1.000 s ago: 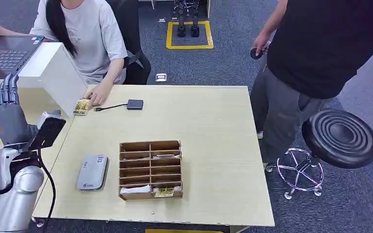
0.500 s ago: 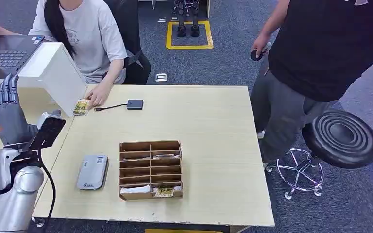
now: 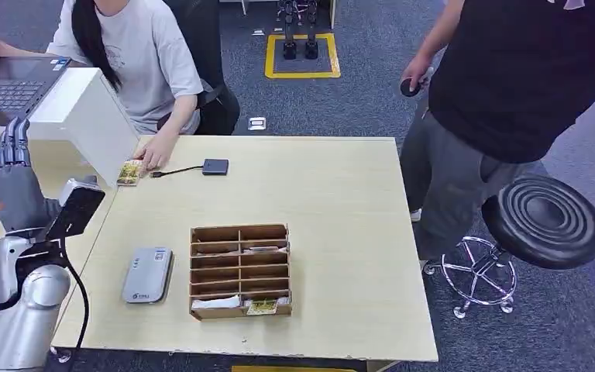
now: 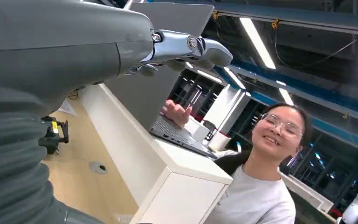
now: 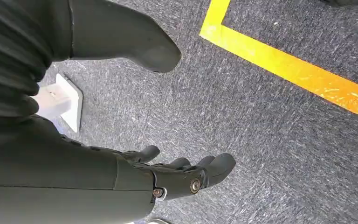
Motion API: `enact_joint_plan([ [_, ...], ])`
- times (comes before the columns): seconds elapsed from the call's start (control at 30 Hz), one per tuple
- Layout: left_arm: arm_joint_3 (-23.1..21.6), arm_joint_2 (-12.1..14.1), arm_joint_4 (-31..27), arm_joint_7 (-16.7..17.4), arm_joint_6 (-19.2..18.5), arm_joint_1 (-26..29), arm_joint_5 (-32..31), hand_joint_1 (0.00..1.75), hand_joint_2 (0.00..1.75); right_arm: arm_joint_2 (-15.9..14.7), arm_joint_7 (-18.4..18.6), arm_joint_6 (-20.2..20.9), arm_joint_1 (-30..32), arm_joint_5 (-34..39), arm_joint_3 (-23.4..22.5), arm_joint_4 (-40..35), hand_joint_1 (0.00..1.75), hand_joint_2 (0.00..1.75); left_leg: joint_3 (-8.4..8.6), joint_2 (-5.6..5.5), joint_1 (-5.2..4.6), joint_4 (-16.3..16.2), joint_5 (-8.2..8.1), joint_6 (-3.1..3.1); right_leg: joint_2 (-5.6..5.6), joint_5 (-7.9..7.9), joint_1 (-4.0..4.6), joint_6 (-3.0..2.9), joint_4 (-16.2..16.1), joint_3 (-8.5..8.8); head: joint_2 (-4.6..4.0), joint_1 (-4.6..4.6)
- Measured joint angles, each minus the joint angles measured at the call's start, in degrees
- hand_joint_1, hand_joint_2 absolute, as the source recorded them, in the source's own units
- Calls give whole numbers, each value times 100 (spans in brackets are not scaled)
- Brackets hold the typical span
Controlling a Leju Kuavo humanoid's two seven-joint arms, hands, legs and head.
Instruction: Pass the card to the sensor for recognition and then transmit it.
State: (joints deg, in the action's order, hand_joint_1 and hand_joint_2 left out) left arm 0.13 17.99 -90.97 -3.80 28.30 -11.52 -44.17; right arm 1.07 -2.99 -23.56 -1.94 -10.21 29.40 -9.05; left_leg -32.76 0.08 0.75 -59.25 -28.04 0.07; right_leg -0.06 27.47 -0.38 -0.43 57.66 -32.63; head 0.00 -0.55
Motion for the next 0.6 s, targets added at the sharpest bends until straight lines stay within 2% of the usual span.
enact_joint_plan([
  [0.07,0,0,0,-15,9,1,29,0,175,0,-2,0,-1,0,0,0,0,175,-4,0,0,0,-1,0,0,0,0,0,0,3,0,0],
  [0.1,15,-24,2,-274,86,34,333,0,175,0,-17,-17,0,18,0,0,0,175,-6,0,0,2,-1,1,-1,0,-1,0,0,4,2,2],
  [0.13,129,-204,2,-741,193,173,837,0,175,0,-61,-48,2,48,-2,0,0,175,-67,-1,-4,14,-12,4,-3,1,-4,1,4,19,0,-2],
  [0.17,437,-506,67,-1484,54,383,1692,0,175,-2,-150,-89,42,63,-17,0,0,175,-40,-1,-15,19,-20,6,-2,12,-18,8,2,37,0,9],
  [0.2,797,-682,259,-2168,-299,573,2662,0,175,-4,-242,-129,100,87,-41,6,0,175,-11,2,-13,31,-27,7,4,36,-27,18,1,52,0,0],
  [0.23,1213,-811,484,-2682,-916,732,3786,0,175,-9,-317,-151,150,114,-70,35,0,175,8,14,-23,31,-37,7,13,46,-28,16,2,64,0,-11],
  [0.27,1854,-868,704,-2817,-1707,952,5053,0,175,-9,-363,-162,192,125,-98,63,0,175,15,38,-4,28,-53,-15,47,45,-17,6,4,53,2,-6],
  [0.3,2696,-1008,767,-2779,-2184,1040,6106,0,175,-9,-363,-164,240,131,-105,74,0,175,13,67,10,15,-54,-14,75,34,0,-9,-2,30,2,4],
  [0.33,3418,-1181,763,-2719,-2375,979,6674,0,175,-9,-341,-164,282,133,-105,85,0,175,33,69,12,14,-53,-14,76,34,2,-10,-3,16,0,-4],
  [0.37,4426,-1514,745,-2589,-2512,897,7188,0,175,-9,-301,-160,315,138,-107,98,0,175,35,71,2,14,-54,-14,77,35,0,-10,-3,6,2,0],
  [0.4,5308,-1706,711,-2435,-2566,877,7332,0,175,-9,-280,-155,315,131,-107,109,0,175,44,101,-2,16,-62,-14,103,35,-3,-10,-3,1,0,6],
  [0.43,5952,-1804,671,-2347,-2577,941,7098,0,175,-9,-254,-146,312,131,-107,109,0,175,53,121,-2,16,-72,-17,127,38,-1,-9,-3,-3,0,26],
  [0.5,6813,-2079,621,-2247,-2592,952,6216,0,175,-15,-221,-140,310,131,-107,116,0,175,53,107,1,14,-78,-9,116,60,0,3,-9,-4,2,13],
  [0.53,7026,-2159,603,-2234,-2599,959,6018,0,175,-22,-214,-140,298,129,-107,120,0,175,51,83,4,14,-80,-8,89,63,1,0,-9,8,2,13],
  [0.6,7145,-2265,538,-2194,-2700,1004,6129,0,175,-22,-179,-122,272,131,-107,120,0,175,46,56,1,15,-81,-4,55,63,0,0,-9,29,2,13],
])
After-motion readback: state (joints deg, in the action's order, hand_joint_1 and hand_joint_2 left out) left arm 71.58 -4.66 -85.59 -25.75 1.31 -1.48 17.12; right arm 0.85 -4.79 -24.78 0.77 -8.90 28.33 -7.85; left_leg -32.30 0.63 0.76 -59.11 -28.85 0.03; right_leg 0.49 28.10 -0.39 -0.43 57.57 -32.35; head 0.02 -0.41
